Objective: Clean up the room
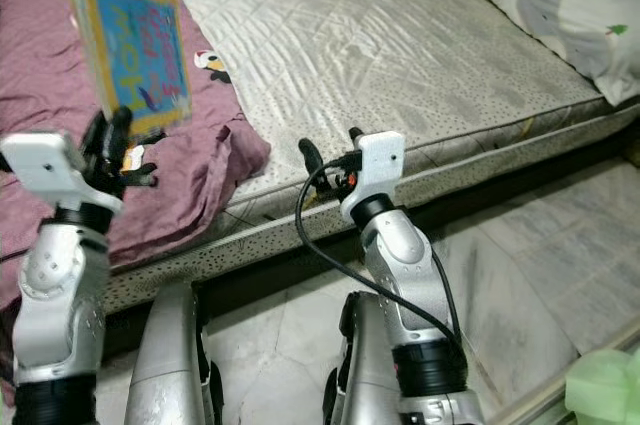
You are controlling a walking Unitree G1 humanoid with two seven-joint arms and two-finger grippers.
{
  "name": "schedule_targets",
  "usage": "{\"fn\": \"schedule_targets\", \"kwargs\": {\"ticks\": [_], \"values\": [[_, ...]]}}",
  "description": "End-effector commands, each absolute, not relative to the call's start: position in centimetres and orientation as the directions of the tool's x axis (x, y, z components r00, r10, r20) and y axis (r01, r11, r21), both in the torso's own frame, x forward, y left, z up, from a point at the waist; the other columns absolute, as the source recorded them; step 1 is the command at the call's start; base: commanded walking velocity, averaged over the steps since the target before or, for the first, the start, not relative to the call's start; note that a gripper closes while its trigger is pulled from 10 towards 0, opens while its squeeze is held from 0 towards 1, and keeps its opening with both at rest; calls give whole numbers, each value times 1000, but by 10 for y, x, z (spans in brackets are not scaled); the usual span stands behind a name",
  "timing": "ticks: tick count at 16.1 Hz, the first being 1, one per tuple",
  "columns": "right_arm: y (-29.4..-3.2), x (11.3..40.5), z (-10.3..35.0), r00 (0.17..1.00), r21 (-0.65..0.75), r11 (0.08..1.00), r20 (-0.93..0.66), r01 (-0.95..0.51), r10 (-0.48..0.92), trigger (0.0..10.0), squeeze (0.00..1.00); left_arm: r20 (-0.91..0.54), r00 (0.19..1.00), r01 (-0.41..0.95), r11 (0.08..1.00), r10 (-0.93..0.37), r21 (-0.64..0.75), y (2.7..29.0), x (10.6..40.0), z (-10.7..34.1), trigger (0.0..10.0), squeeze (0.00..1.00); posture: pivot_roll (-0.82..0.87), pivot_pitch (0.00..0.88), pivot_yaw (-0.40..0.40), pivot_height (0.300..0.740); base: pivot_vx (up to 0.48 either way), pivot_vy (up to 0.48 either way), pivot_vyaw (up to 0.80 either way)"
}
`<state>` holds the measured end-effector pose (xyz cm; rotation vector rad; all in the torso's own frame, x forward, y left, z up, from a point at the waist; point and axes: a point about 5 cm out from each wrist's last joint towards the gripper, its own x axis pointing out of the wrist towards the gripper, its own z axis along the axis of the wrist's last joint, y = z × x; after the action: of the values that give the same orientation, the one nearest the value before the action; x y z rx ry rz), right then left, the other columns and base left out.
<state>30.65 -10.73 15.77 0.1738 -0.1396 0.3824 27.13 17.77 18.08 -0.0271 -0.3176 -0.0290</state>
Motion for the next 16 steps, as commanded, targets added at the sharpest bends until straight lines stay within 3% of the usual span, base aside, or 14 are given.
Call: {"fn": "schedule_targets", "kwargs": {"ticks": [1,2,3,4,5,16], "values": [[-117,307,155,938,195,922,160,-334,306,10000,0,335,942,20,999,-29,31,168,264,189,0,0,103,58,-64,539,0,0,0],[-118,308,156,941,200,923,158,-328,300,10000,0,325,945,17,999,-29,39,165,260,188,4627,0,101,63,-65,549,0,0,0],[-117,307,156,941,204,922,158,-328,299,10000,0,319,948,16,999,-26,33,164,258,187,4667,0,98,66,-63,554,0,0,0],[-116,307,155,942,218,920,156,-326,297,10000,0,307,951,19,999,-27,28,158,253,185,9059,0,95,67,-62,569,0,0,0],[-115,307,155,941,220,919,155,-329,300,10000,0,301,953,23,999,-31,29,154,253,185,10000,0,94,65,-63,579,0,0,0],[-118,314,158,945,215,925,167,-314,282,10000,0,257,966,9,999,-17,31,146,259,182,10000,0,84,41,-46,702,0,0,0]]}}
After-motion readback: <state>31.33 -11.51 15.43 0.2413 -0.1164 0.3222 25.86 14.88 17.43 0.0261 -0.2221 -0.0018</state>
